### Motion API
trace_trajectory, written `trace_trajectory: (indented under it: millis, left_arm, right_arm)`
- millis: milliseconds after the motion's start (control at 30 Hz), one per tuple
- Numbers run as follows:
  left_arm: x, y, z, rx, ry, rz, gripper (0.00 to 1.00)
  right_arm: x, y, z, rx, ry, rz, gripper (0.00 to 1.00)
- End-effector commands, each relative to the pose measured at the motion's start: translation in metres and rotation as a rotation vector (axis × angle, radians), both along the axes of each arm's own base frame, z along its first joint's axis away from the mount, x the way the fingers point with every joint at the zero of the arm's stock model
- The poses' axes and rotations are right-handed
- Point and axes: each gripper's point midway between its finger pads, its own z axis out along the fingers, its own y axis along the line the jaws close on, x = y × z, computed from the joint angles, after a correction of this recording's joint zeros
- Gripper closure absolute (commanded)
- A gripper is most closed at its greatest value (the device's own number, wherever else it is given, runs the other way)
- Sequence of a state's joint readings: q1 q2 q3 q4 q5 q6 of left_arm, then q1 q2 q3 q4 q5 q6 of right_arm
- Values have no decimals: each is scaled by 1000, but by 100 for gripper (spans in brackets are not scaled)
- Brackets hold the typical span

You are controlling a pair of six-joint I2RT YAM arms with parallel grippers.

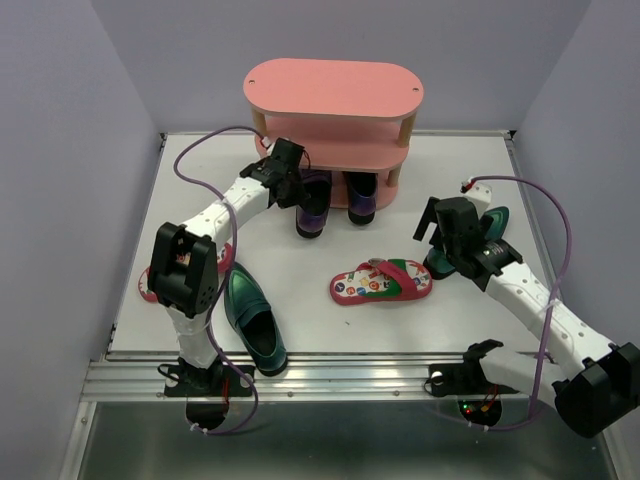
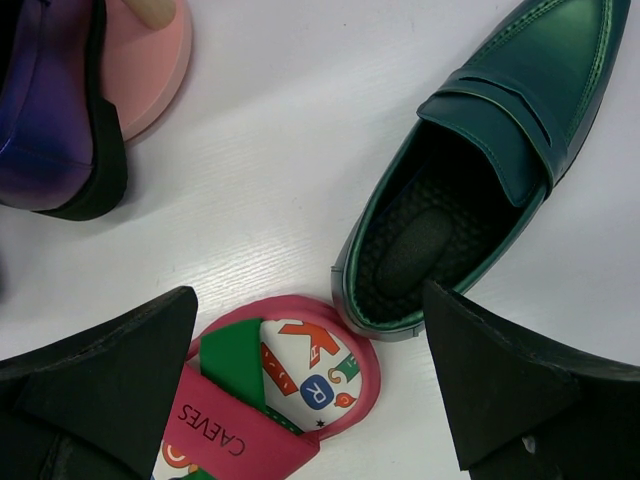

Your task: Place and organize the shoes onto the shoe shelf

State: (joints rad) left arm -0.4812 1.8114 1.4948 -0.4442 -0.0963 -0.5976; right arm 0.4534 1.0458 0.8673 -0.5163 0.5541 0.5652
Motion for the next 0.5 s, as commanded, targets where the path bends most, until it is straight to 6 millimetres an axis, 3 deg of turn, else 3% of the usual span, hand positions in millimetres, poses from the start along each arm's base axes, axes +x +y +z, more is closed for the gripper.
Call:
trace_trajectory:
  millis: [0,467]
  left_arm:
    - [43,-11,62,-123,-215,5,100]
    - [69,-10,58,-231,-230,-2,100]
  right_arm:
    - [3,-2,4,-12,-16,-19,0]
    - [5,-1,1,-15,-5,-23,0]
